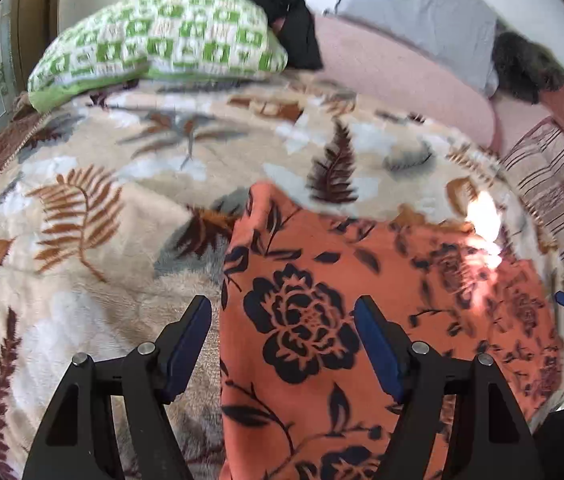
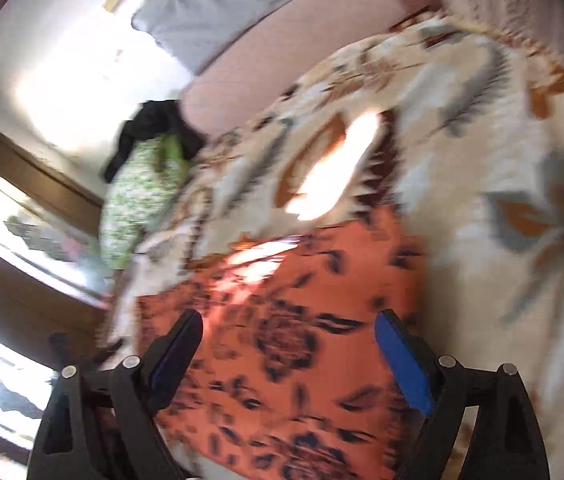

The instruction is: Fold small clothes

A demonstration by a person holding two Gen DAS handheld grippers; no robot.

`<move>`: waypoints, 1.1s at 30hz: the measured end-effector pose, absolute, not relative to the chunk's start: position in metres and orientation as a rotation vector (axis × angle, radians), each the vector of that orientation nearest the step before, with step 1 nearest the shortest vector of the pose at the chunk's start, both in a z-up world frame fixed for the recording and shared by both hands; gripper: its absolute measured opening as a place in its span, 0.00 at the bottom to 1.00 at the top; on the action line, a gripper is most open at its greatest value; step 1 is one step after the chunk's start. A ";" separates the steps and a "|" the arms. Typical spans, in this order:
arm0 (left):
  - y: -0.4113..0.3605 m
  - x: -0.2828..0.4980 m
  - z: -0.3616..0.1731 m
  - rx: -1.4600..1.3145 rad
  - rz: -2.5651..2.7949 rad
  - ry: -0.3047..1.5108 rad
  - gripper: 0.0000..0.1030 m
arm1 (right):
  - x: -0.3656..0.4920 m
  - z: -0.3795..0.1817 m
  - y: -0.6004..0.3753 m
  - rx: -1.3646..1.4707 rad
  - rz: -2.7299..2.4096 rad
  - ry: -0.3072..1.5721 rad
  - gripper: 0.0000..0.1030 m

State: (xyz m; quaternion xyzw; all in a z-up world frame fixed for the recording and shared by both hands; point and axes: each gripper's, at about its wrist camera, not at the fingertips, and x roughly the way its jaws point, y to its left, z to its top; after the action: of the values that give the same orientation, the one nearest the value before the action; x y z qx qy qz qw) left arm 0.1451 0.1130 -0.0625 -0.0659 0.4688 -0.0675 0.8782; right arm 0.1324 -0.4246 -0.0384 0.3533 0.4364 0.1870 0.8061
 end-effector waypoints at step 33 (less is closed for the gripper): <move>0.084 0.113 -0.034 -0.097 -0.169 0.935 0.67 | 0.125 -0.084 -0.454 0.945 0.268 0.967 0.86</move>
State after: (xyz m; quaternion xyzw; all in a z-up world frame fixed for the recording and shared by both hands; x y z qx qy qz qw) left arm 0.1133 0.0844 -0.0336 -0.0468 0.4499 -0.0814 0.8881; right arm 0.1253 -0.4540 -0.0842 0.4359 0.4463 0.1234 0.7717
